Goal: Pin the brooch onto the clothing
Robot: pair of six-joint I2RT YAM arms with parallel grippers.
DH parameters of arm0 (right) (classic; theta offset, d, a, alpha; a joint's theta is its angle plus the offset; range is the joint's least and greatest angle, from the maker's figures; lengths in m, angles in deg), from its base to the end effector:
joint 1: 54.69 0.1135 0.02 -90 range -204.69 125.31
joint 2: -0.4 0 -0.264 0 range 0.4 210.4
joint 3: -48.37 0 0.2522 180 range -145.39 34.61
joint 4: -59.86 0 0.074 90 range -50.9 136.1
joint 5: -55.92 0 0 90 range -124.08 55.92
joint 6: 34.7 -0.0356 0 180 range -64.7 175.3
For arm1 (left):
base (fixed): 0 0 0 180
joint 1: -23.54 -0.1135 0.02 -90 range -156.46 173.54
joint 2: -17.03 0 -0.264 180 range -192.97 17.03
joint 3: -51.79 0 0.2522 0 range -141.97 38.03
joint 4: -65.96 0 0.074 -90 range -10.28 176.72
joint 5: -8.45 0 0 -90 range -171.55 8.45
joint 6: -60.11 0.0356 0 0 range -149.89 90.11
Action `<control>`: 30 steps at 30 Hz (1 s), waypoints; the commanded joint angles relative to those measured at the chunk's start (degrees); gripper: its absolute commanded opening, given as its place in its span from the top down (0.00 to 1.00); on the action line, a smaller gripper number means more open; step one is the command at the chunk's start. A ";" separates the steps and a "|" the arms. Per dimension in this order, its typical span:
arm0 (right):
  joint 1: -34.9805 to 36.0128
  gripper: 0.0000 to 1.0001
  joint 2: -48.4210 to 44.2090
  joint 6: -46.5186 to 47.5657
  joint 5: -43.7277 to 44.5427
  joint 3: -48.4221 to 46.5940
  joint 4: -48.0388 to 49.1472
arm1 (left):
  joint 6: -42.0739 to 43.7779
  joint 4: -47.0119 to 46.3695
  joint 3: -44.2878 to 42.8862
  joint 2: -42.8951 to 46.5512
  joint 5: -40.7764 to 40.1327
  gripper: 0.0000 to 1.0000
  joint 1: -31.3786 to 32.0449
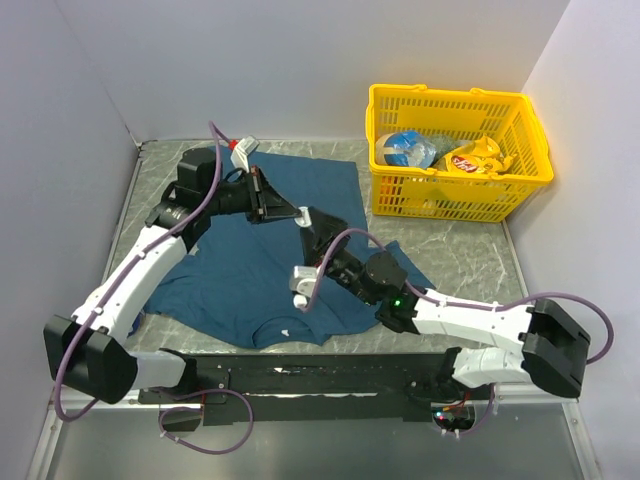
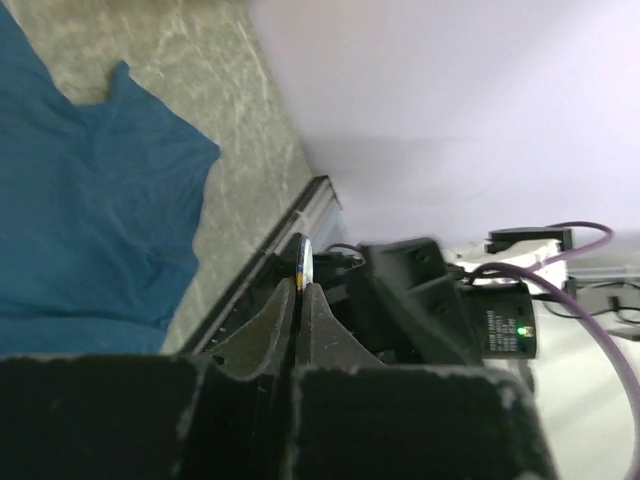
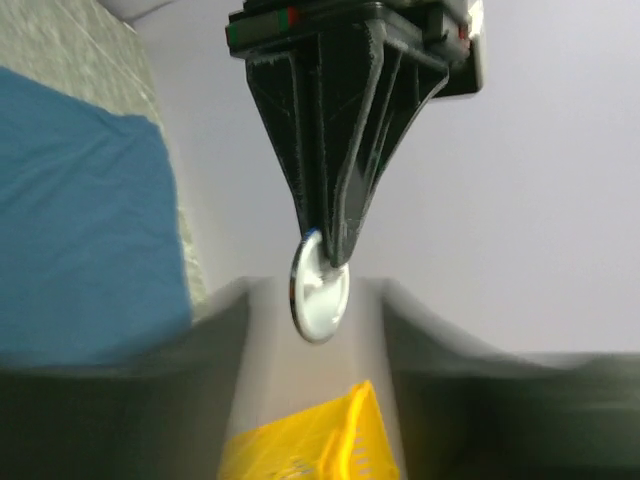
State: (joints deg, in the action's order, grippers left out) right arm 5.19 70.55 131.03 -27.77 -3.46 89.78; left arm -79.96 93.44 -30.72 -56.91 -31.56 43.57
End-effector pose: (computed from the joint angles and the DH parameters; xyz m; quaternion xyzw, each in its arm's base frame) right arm 0.1423 0.2376 0.3045 -0.5682 0.2779 -0.1411 0.7616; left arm 0.2612 -0.1243 0.3734 0.0461 0.7759 -0.5840 0.2339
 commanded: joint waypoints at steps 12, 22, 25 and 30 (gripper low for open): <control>-2.03 0.00 -12.06 -45.01 2.05 -27.03 -42.25 | 17.54 2.73 -2.01 10.37 -19.68 0.99 0.27; -16.80 0.00 -4.41 -65.26 -35.45 -43.49 -62.93 | 24.13 -9.05 5.46 20.84 -14.76 0.99 0.27; -18.30 0.00 -2.04 -67.54 -43.91 -45.60 -63.28 | 24.49 -14.40 8.44 24.35 -12.21 0.99 0.27; -19.09 0.01 -0.54 -70.97 -52.44 -46.66 -60.21 | 24.22 -21.62 11.18 27.88 -5.37 0.99 0.36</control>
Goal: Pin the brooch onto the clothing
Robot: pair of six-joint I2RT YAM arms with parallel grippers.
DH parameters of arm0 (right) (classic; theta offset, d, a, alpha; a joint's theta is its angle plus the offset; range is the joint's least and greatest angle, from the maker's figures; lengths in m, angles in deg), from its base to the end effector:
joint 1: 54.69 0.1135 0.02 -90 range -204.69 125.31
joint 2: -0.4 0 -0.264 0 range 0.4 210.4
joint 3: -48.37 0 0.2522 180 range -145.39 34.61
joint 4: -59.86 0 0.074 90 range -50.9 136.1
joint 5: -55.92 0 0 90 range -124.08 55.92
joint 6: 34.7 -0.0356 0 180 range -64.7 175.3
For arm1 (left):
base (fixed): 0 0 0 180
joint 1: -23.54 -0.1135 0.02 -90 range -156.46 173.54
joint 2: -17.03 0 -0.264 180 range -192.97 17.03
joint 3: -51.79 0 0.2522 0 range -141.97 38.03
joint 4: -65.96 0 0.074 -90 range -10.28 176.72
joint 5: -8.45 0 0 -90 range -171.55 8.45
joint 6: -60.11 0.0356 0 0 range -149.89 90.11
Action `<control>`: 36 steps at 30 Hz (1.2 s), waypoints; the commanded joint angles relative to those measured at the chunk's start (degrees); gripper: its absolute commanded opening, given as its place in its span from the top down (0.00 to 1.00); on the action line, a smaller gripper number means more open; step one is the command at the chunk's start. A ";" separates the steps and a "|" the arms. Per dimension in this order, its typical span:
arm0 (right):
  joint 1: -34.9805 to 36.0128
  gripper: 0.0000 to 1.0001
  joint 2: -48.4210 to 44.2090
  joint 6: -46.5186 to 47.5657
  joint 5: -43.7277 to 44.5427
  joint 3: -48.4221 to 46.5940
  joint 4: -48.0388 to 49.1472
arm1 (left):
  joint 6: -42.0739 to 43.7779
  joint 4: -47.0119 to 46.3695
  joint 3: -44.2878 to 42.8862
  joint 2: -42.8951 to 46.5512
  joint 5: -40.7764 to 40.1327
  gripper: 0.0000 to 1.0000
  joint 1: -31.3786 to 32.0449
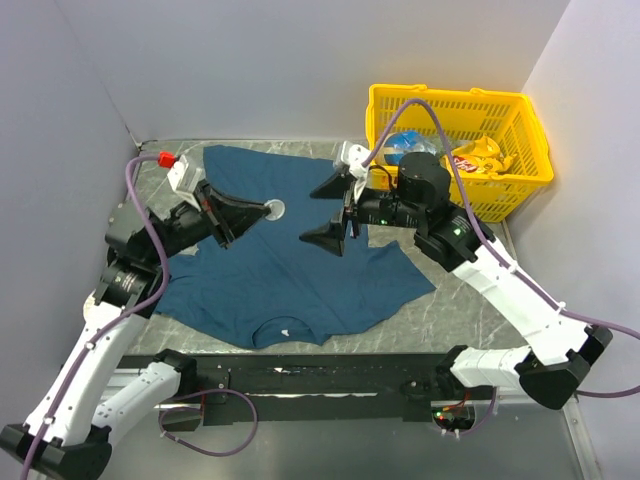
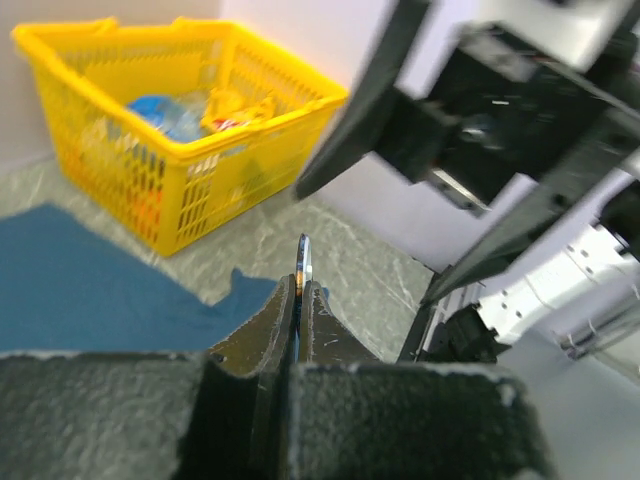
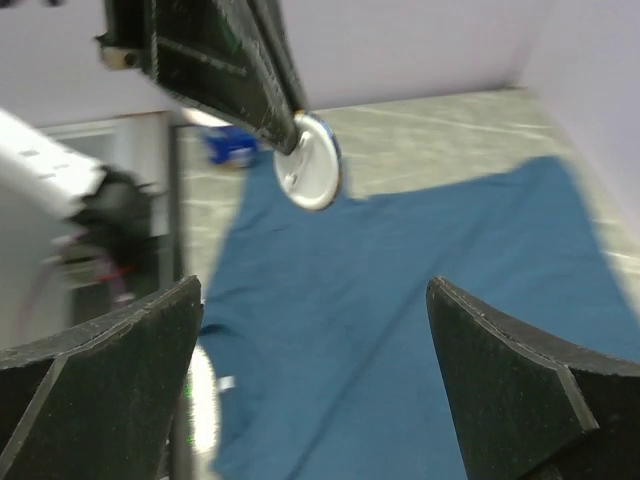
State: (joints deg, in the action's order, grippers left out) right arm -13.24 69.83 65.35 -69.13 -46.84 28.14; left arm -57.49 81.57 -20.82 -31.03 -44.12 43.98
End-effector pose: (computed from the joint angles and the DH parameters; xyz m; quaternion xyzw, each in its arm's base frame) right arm 0.1790 0.1854 0.4597 -0.4893 0.5504 0.3881 0.5541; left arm 0.1555 -0.0810 0.4306 0.2050 0.6295 -0.4835 0.5727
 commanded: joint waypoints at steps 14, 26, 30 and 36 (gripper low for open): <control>-0.50 0.31 6.77 -8.02 -17.86 -9.95 1.17 | 8.70 -3.70 -1.79 -0.20 16.19 0.99 -0.06; 1.96 0.53 12.75 -5.12 -11.80 -15.23 -6.48 | 9.58 -0.54 -4.08 -3.10 16.27 0.99 -0.06; 2.14 0.57 13.19 -4.59 -10.66 -16.11 -7.53 | 9.84 0.26 -4.17 -3.28 15.74 0.99 -0.06; 2.49 0.66 13.71 -3.80 -8.20 -16.98 -9.37 | 10.02 0.97 -4.52 -3.45 15.22 0.99 -0.06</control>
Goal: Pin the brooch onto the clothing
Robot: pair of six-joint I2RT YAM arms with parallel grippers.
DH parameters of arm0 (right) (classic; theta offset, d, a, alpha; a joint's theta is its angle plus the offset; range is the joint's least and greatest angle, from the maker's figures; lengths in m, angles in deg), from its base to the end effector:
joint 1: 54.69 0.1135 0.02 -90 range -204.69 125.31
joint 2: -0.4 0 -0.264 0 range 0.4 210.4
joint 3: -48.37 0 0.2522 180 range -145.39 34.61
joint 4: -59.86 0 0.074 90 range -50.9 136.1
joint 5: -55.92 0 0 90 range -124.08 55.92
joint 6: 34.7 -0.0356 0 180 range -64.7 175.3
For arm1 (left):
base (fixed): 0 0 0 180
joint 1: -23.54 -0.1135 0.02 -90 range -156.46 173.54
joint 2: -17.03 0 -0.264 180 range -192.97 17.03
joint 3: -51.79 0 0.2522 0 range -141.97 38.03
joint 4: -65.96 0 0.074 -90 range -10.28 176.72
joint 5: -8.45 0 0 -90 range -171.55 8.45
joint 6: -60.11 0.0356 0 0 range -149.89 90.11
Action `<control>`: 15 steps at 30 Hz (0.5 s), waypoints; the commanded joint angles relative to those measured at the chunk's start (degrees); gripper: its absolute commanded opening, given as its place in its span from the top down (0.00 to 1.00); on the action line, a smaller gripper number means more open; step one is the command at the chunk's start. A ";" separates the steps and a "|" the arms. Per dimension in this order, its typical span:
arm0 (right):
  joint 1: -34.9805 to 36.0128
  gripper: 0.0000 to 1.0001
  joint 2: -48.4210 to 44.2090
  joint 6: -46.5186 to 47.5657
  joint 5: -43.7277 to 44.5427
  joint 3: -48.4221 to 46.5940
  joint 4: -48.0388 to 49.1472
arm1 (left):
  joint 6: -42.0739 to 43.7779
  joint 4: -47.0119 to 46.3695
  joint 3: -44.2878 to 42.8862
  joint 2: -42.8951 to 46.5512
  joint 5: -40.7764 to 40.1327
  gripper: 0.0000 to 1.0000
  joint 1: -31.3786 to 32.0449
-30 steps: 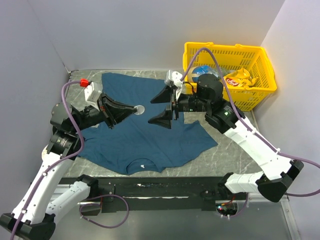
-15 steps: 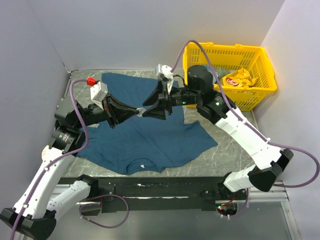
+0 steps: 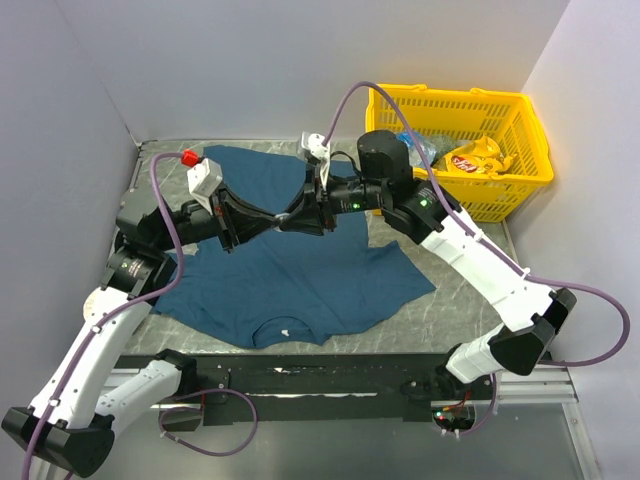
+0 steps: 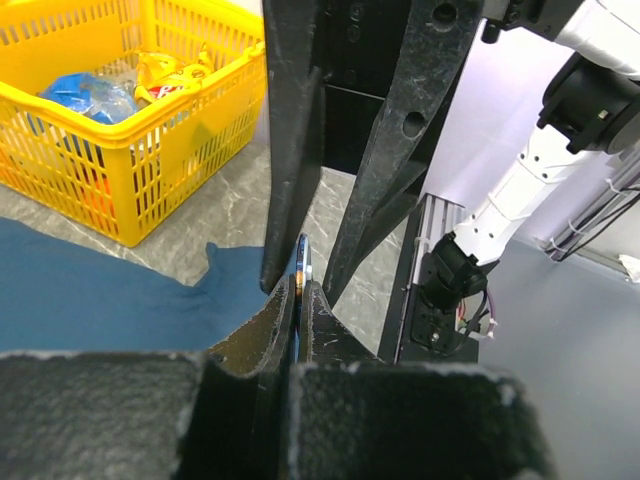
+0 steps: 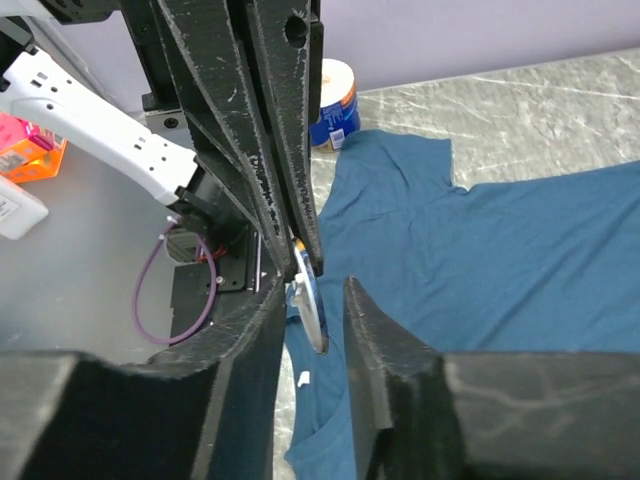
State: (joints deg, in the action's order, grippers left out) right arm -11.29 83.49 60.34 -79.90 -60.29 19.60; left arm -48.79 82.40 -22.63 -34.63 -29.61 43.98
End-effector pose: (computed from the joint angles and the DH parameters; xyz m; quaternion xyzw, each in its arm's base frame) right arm 0.2087 0.2325 0.4594 -0.5161 0.5675 0.4760 0.4302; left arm 0.1628 -0.0906 0.4287 0.3343 0.5953 -0.5005 0.5324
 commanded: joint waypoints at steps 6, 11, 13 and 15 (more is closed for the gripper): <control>1.78 0.78 2.60 2.69 7.76 -7.14 -5.39 | 0.97 0.14 -3.23 -0.11 1.41 0.99 -0.06; 2.57 0.92 4.62 2.34 12.50 -10.49 -7.77 | 0.70 0.66 -4.20 -1.07 2.98 0.99 -0.06; 2.74 0.95 5.06 2.34 13.74 -11.02 -8.48 | 1.31 2.41 -5.25 -1.86 3.25 0.99 0.03; 2.75 0.99 5.07 2.52 15.49 -10.93 -8.65 | 2.71 5.39 -6.39 -2.39 3.17 0.99 -0.06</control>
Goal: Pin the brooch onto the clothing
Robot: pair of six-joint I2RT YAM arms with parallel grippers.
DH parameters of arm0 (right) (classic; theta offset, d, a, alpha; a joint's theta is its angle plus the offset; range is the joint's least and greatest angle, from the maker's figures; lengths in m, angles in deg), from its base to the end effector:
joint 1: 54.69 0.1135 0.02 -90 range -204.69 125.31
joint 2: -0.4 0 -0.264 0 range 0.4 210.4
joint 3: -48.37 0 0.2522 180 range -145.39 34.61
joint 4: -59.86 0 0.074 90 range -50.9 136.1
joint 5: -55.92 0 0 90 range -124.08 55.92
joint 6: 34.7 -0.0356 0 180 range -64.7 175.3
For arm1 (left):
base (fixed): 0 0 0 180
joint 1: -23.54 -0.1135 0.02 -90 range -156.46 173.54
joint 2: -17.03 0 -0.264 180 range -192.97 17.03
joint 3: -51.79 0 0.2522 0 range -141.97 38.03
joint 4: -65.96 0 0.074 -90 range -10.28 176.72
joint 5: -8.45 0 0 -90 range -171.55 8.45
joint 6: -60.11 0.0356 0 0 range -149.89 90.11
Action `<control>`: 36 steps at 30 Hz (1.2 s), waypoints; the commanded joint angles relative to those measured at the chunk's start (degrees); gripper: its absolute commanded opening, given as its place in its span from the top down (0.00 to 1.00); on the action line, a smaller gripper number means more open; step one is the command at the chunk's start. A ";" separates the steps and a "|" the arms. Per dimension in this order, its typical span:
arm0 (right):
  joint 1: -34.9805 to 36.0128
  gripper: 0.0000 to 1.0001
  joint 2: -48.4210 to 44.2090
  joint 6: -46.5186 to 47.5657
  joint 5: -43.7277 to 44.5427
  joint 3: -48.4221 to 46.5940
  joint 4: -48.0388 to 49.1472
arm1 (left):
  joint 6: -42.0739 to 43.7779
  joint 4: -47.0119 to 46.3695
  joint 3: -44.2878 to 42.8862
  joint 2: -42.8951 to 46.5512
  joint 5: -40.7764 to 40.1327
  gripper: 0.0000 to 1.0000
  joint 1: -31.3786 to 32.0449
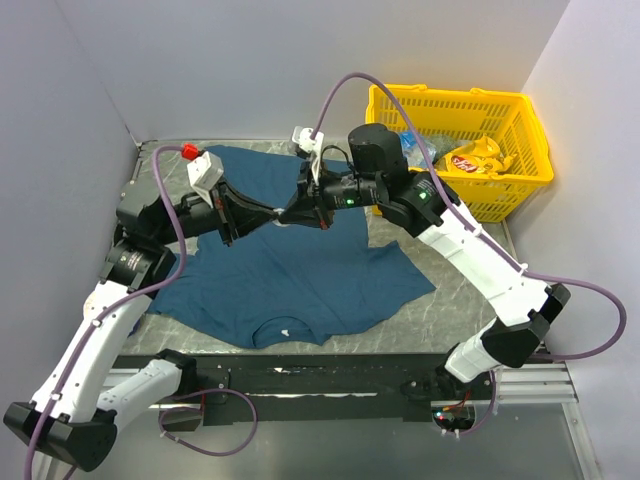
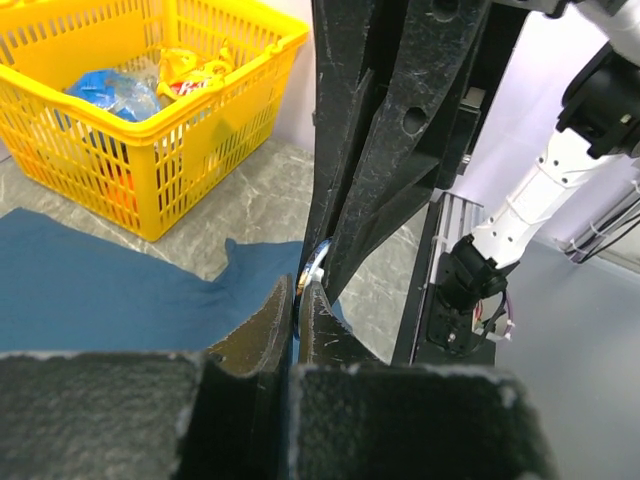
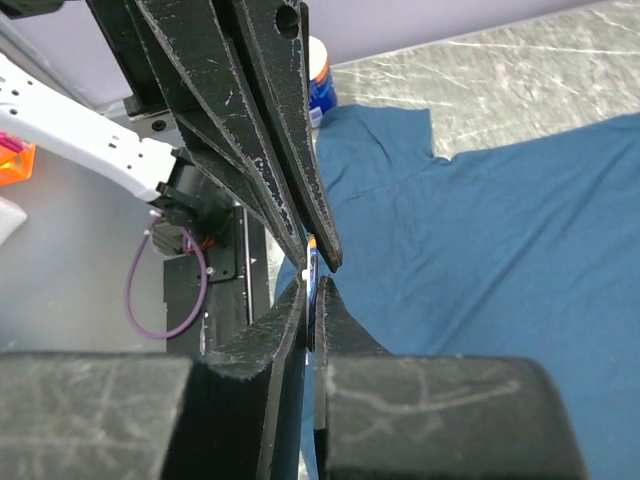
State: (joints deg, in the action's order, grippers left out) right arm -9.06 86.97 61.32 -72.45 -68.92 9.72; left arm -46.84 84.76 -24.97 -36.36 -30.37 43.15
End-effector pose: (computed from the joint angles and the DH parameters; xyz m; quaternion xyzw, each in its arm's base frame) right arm 0.2060 0.2421 0.4720 -0.5067 0.6112 0.4372 0.4225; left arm 0.1697 -0.0899 0.4331 0.3315 0.6043 -0.4861 0.5373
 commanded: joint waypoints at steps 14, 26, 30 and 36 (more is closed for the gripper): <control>0.60 0.99 2.03 4.26 12.97 -2.12 -1.94 | 15.70 24.65 -14.42 -4.89 -1.95 0.99 0.77; 0.60 0.45 0.10 6.55 13.94 0.52 -1.59 | 21.43 31.52 -18.29 -5.41 -7.23 0.99 0.77; 0.60 0.35 -0.96 6.81 14.73 2.01 -0.45 | 21.43 31.62 -18.03 -5.41 -7.50 0.99 0.77; 0.69 0.29 -2.27 6.72 13.15 3.33 1.22 | 21.52 31.70 -17.95 -5.59 -7.85 0.99 0.77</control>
State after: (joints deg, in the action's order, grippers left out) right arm -8.23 88.21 67.40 -58.92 -66.12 8.30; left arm -26.45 116.56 -41.06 -42.44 -37.89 43.98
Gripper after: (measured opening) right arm 0.705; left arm 0.038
